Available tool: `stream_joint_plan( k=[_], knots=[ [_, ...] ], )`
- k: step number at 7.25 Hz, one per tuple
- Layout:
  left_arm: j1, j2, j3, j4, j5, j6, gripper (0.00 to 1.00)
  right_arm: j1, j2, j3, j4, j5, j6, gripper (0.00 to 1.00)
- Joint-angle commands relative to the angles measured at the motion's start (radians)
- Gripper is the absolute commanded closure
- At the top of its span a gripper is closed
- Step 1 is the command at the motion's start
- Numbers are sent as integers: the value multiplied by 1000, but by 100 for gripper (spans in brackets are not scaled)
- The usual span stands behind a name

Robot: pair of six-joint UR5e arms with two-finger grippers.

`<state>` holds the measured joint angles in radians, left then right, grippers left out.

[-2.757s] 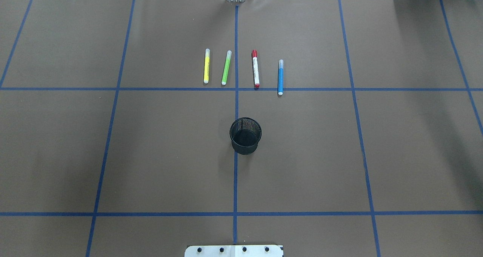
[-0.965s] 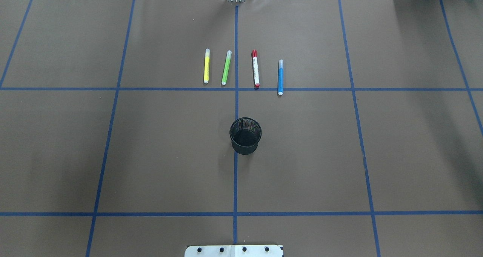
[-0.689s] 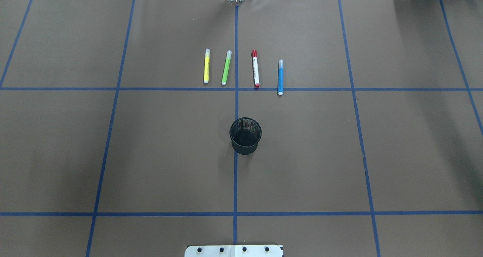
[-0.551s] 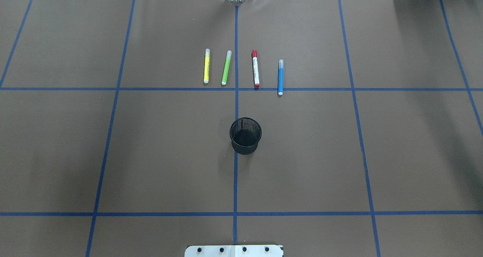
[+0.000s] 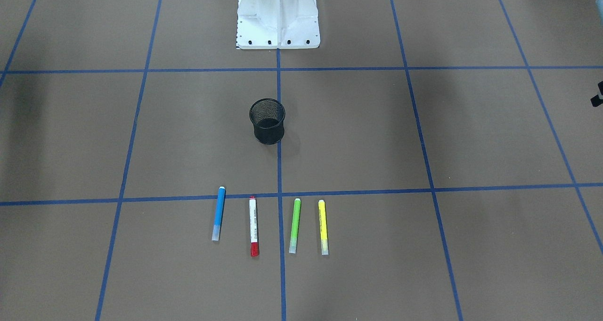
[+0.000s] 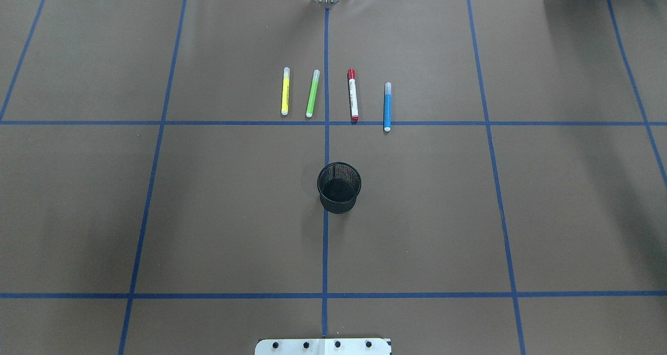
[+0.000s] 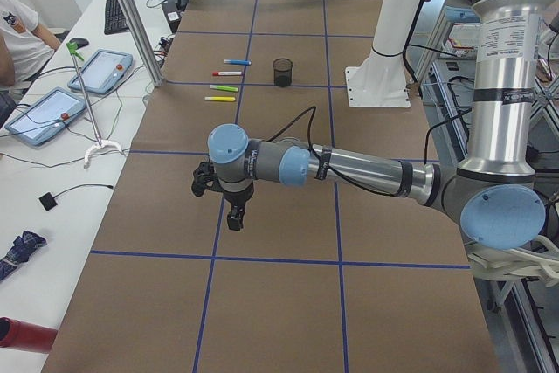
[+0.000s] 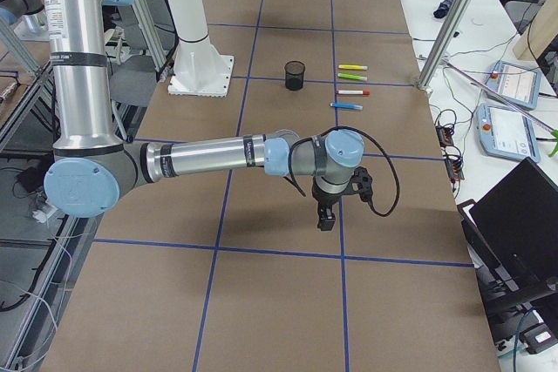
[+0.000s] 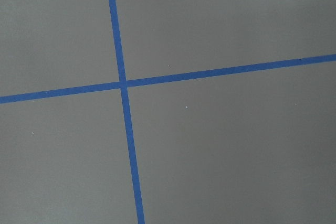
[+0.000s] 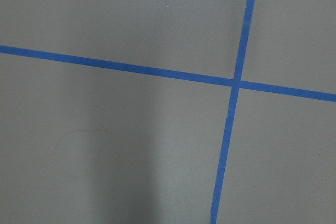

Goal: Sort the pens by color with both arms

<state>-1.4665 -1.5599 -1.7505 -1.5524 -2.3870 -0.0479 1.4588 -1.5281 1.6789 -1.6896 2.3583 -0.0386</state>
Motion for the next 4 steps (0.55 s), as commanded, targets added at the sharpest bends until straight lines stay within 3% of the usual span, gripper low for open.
stream_joint_plan(
  k=[1, 4],
  knots=[
    [0, 1, -4, 0, 0, -1, 0, 0, -3, 7, -1, 24, 3, 1],
    [0, 1, -3, 0, 0, -1, 0, 0, -4, 2, -1, 29, 5, 1]
  ],
)
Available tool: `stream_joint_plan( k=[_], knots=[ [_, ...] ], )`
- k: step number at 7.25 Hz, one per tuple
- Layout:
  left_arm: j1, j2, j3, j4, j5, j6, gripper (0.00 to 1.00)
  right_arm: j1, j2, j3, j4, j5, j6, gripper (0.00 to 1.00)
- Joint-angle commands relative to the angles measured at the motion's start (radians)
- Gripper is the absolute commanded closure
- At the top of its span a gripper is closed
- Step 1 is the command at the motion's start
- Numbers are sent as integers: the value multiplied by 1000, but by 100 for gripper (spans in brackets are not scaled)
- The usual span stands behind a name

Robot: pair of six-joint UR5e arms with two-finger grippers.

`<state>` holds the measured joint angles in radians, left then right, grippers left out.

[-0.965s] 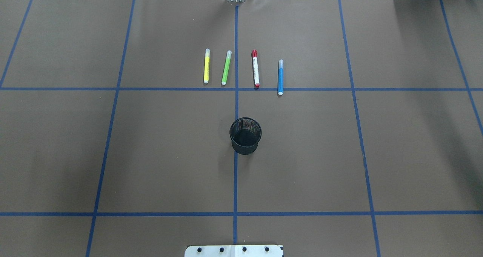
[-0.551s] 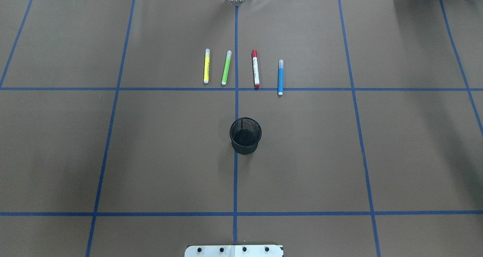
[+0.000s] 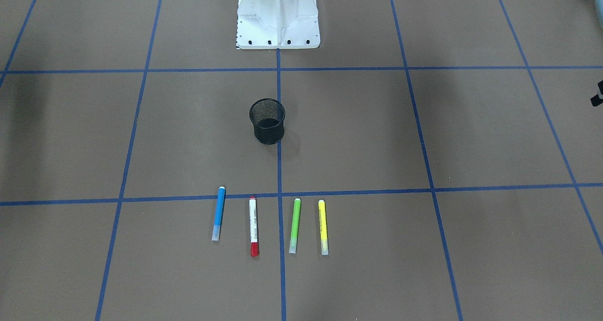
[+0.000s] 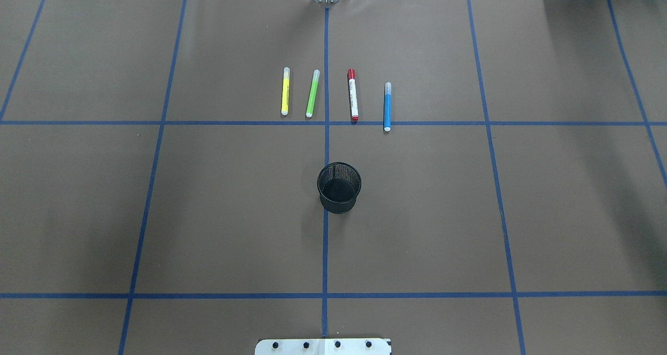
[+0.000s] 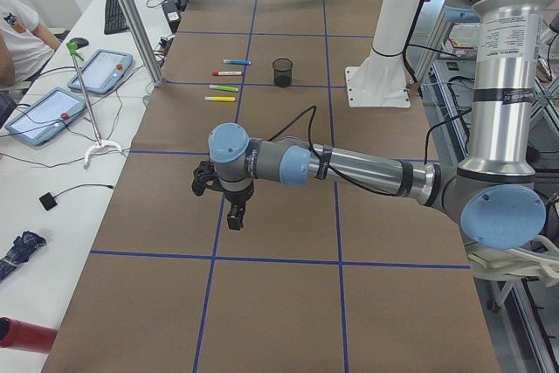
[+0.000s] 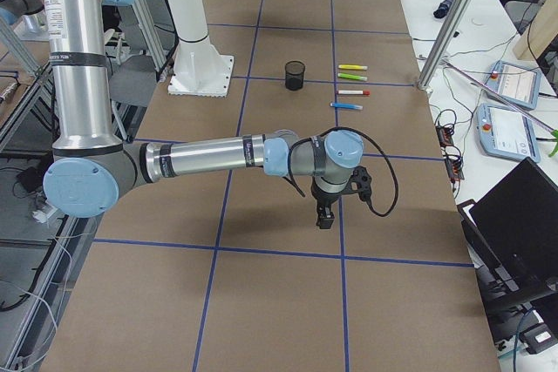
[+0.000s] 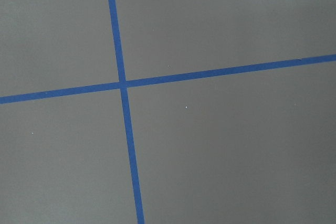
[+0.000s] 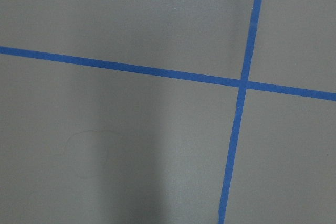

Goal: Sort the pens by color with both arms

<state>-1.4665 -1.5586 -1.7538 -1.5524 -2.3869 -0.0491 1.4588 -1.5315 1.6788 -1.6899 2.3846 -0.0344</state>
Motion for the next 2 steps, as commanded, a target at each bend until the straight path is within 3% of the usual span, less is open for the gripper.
stream_joint_plan(
  k=[1, 2],
  knots=[
    [-2, 0, 0, 0, 0, 1, 0, 0, -1, -2, -1, 2, 1, 1],
    [-2, 0, -1, 0, 0, 1, 0, 0, -1, -2, -1, 2, 1, 1]
  ],
)
